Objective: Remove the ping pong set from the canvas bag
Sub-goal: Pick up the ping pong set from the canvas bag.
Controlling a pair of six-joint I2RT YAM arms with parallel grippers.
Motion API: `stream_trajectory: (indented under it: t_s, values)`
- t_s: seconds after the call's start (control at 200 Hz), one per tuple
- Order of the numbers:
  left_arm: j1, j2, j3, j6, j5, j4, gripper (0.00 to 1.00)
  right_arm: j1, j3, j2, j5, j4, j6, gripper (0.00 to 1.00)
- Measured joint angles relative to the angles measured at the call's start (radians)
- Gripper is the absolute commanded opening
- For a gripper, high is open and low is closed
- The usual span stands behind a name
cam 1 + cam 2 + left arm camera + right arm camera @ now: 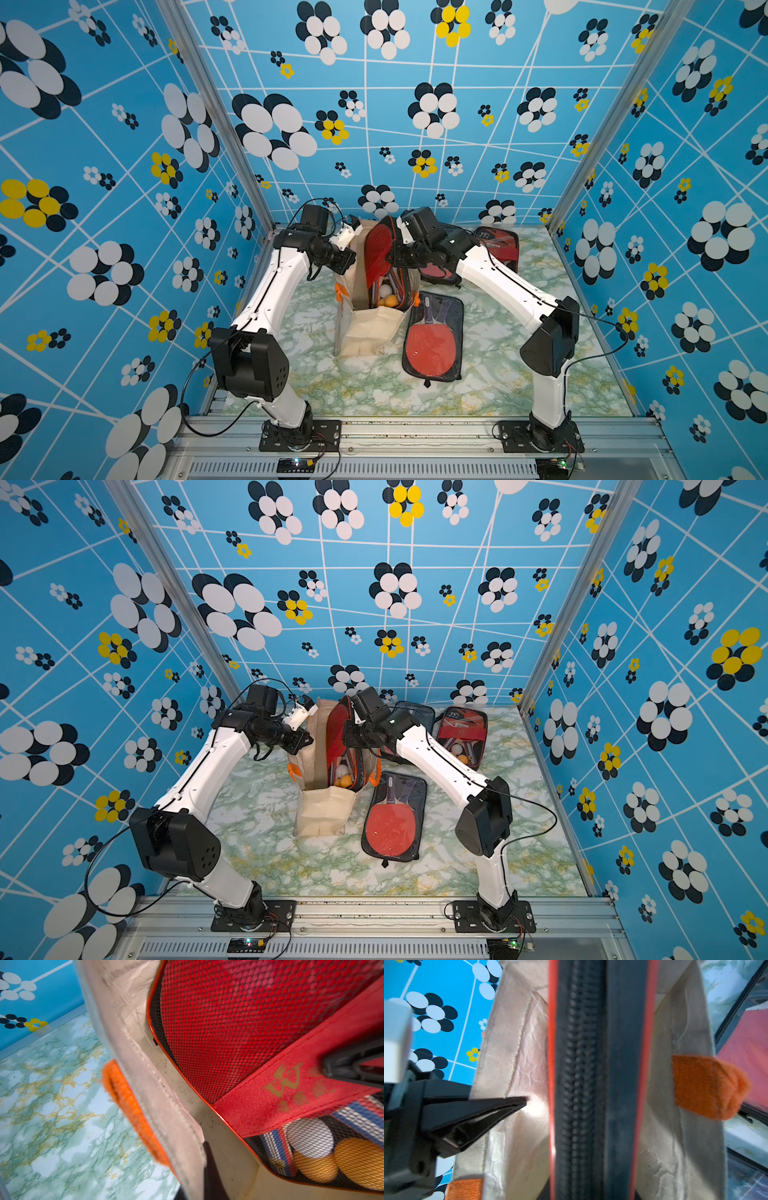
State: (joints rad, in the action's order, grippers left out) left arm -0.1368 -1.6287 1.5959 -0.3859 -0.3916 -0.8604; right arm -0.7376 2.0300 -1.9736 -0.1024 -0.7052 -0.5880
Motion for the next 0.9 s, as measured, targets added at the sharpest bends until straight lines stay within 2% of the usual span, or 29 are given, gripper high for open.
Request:
stream_trajectory:
  t_s: [0.9]
  values:
    - [0.0, 0.0, 0.0, 0.0, 0.007, 0.0, 0.0, 0.025, 0.294, 0.023, 0.121, -0.186, 0.132, 0.0]
